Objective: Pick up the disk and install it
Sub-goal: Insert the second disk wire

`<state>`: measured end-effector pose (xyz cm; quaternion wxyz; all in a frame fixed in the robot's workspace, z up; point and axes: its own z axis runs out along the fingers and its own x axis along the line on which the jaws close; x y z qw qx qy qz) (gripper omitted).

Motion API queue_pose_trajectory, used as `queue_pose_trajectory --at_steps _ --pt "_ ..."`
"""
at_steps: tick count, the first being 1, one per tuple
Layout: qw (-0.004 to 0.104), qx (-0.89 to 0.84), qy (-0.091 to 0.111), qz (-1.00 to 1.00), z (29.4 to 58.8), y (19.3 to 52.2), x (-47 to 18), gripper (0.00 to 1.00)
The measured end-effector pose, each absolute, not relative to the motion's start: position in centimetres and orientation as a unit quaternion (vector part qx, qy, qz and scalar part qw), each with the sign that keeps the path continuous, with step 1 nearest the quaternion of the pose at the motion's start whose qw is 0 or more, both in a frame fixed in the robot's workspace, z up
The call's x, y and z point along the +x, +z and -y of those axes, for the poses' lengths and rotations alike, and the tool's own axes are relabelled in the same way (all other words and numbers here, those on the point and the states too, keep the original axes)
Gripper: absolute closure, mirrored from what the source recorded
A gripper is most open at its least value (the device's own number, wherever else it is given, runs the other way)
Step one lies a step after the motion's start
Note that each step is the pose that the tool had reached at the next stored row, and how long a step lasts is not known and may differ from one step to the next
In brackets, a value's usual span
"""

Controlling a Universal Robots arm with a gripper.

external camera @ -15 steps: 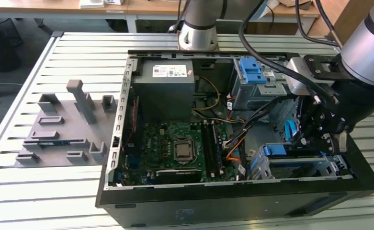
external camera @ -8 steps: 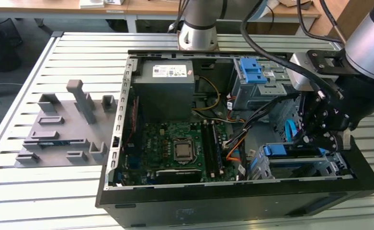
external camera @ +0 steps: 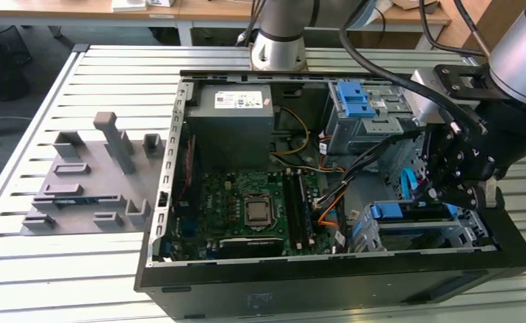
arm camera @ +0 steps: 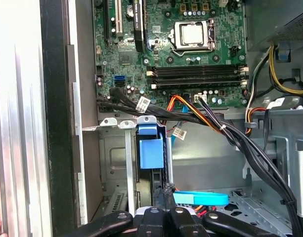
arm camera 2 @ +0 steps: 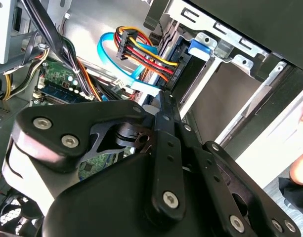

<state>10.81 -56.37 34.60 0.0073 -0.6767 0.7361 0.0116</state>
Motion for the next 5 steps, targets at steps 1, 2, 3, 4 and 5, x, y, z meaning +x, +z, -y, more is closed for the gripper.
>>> queue_pose_trajectory --at_steps 1,2,3,4,5 --pt "0.007 -0.677 0.012 -0.736 56.37 34.61 10.81 0.89" --pt "0.007 -0.677 0.012 -0.736 56.37 34.65 10.81 0.89" --pt "0.007 -0.677 0.012 -0.736 56.37 34.67 10.81 0.89" --pt "0.007 -0.677 0.011 -0.736 56.37 34.68 10.81 0.89" --pt "0.007 -0.677 0.012 -0.736 56.37 34.68 10.81 0.89"
